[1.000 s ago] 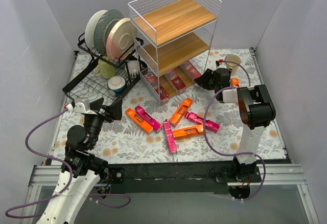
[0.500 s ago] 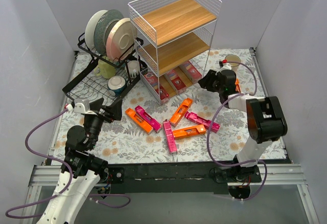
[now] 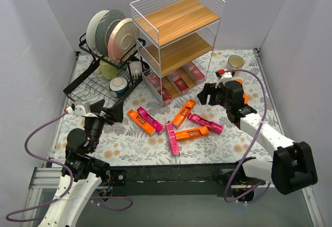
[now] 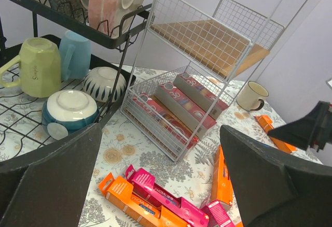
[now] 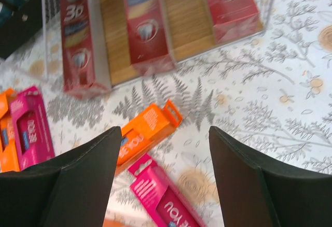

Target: Place and organize the toothpastes onto the shelf

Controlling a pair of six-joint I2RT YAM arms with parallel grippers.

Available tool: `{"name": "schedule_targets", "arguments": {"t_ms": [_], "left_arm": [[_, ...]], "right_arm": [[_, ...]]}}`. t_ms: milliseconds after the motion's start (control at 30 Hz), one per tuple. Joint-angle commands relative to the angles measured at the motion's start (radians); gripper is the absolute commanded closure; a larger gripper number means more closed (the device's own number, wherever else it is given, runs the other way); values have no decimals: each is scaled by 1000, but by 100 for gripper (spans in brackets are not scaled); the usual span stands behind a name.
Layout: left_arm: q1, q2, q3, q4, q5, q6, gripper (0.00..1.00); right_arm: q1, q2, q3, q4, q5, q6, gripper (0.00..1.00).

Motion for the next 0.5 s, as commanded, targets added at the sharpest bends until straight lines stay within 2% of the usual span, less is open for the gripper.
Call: {"name": "schedule_targets", "arguments": {"t_ms": [0, 167, 300, 467], "left_arm": [[7, 1, 26, -3, 12, 11, 2], [7, 9, 26, 0, 18, 11, 2], [7, 18, 26, 4, 21, 11, 2], [7, 21, 25, 4, 21, 16, 2]], "right_arm": [[60, -87, -38, -173, 8, -91, 22], [123, -138, -58, -272, -93, -142, 21], [165, -159, -69, -335, -112, -97, 19], [197, -176, -101, -356, -114, -122, 18]]}}
